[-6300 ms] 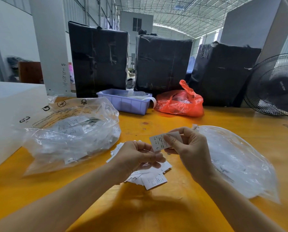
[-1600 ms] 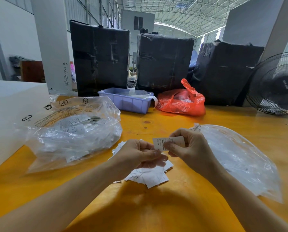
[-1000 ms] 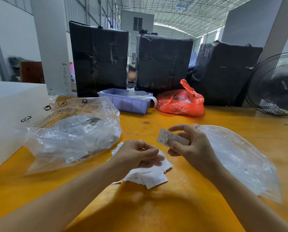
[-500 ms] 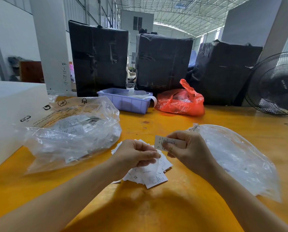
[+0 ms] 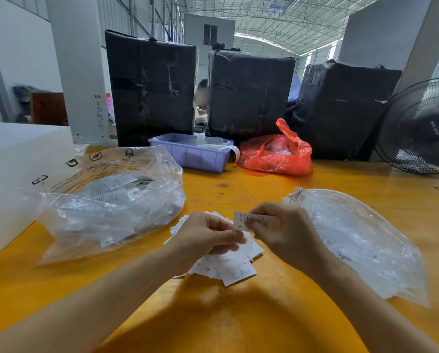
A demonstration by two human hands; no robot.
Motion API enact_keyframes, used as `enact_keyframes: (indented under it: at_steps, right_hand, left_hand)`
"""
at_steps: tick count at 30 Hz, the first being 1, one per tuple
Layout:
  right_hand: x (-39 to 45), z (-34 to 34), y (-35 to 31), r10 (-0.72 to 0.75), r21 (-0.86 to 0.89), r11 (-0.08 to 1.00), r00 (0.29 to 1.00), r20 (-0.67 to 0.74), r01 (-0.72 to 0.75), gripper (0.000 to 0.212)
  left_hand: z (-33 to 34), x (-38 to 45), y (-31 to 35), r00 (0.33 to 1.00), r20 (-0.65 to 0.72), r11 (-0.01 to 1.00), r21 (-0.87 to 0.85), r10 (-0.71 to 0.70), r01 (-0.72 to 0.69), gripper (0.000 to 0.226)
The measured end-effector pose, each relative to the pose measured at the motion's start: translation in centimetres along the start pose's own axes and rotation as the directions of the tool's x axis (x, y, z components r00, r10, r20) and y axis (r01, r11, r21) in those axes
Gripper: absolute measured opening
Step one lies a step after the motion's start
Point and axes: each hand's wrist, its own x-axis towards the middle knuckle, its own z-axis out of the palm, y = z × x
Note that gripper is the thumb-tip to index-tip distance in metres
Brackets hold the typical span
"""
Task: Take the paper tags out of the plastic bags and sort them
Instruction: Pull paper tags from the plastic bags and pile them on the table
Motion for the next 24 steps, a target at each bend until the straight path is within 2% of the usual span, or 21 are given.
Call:
enact_keyframes:
  at_steps: [5,11,15,18,24]
  right_hand:
    - [-0.13,-0.18,0.08,0.041,-0.019,0.999,0.992,0.122,-0.039,0.004]
    - [0.07,-0.44,0.13,0.198,0.016,0.978,0.952,0.233,-0.207,0.005]
    - [0.12,-0.47,0.12,0.247,-0.007,0.965,0.900,0.359,-0.262,0.027]
    - [0.12,-0.34,-0.04,0.245,-0.038,0.968,0.903,0.352,-0.248,0.032]
    - [0.15,-0.49,-0.13,0.252,0.031,0.963,0.941,0.225,-0.266,0.007]
  left_hand:
    - [0.09,-0.03,0.04,0.999,-0.018,0.997,0.060,0.048,-0.047,0.005]
    - [0.12,0.12,-0.22,0.988,-0.105,0.987,0.120,0.117,-0.104,0.004]
    - [0.15,0.13,-0.24,0.977,-0.139,0.979,0.145,0.164,-0.144,0.005]
    - [0.32,0.10,-0.24,0.974,-0.140,0.978,0.138,0.177,-0.157,0.005]
    - [0.27,0.22,-0.23,0.974,-0.189,0.992,0.020,0.126,-0.124,0.015]
